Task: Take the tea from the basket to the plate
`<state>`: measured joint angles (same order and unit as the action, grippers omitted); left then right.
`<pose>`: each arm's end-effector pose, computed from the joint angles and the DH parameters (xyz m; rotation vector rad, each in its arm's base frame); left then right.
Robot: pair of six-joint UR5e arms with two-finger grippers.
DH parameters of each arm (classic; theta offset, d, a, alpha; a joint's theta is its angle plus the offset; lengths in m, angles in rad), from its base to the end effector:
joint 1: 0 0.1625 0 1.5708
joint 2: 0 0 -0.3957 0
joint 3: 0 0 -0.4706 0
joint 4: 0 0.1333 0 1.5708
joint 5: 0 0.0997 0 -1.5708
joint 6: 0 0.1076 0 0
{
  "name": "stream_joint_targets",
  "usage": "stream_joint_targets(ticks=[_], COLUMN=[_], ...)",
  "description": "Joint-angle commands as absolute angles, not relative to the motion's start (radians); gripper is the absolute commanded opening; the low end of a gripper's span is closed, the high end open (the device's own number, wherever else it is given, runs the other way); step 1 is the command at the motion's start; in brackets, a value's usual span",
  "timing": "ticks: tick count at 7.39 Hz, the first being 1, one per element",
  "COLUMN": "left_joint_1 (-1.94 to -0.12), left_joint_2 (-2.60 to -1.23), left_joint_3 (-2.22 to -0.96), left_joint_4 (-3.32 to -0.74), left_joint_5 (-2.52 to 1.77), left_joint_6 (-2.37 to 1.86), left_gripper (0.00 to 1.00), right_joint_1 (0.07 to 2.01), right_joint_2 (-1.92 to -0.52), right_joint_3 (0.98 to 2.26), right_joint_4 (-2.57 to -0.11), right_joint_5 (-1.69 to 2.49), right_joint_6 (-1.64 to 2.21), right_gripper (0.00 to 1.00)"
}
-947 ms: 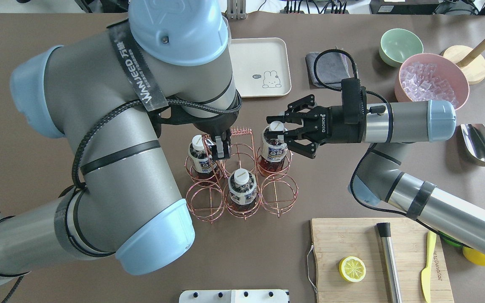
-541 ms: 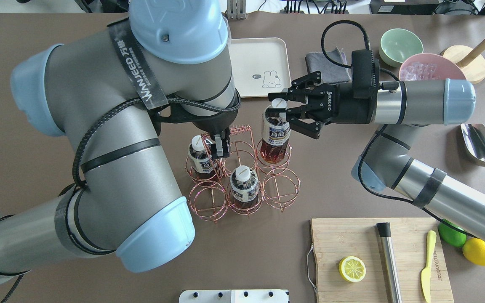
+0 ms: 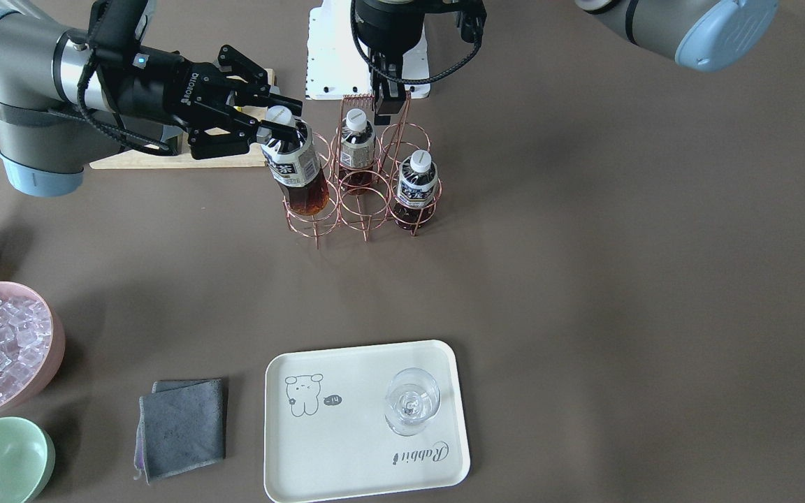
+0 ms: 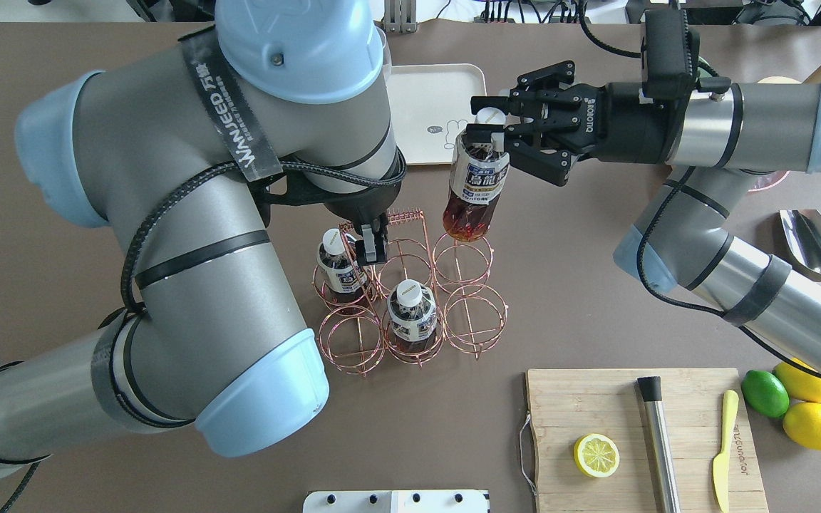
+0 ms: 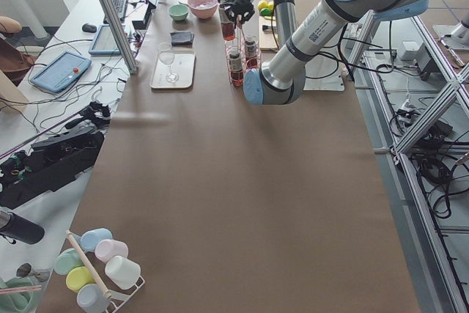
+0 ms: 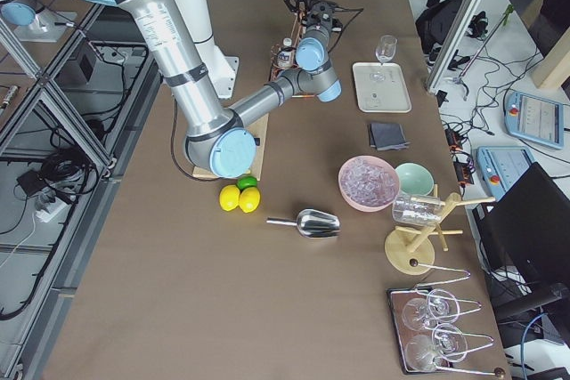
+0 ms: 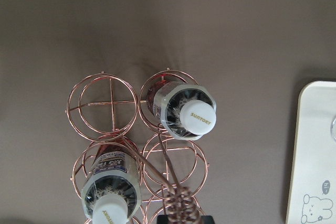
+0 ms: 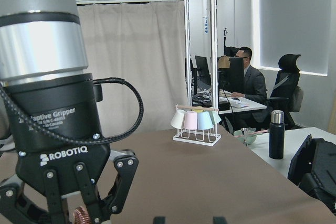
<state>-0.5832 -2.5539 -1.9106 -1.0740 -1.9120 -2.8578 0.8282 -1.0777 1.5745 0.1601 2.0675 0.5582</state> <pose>0.4363 -0.4044 -0.0789 -0.6570 0.7394 -1.5960 -0.3555 -0.5086 0.1500 1.5811 -1.5468 -0.6536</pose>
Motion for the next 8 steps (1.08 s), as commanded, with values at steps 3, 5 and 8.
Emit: stream_joint_targets(ticks=[3, 5, 8], left_joint_1=[-0.655, -0.718, -0.9], left_joint_2=[-2.533, -2.508, -2.488], left_joint_3=[-1.939, -2.011, -2.072], left_joint_4=[-1.057, -1.01, -0.881], left_joint_5=[-1.951, -1.968, -1.968], left_joint_6=[-2.85, -2.826, -2.613], left_gripper=[0.0, 0.0, 0.0], right_joint_1=[0.943, 0.94, 0.864], right_joint_2=[-1.06, -0.947, -0.847], right_joint_3=[1.438, 1.21, 0.991], right_joint_4=[0.153, 0.153, 0.149], right_joint_5=[1.956, 1.823, 1.538], right_joint_6=[0.569, 0.563, 0.563], right_gripper=[0.0, 0.0, 0.0])
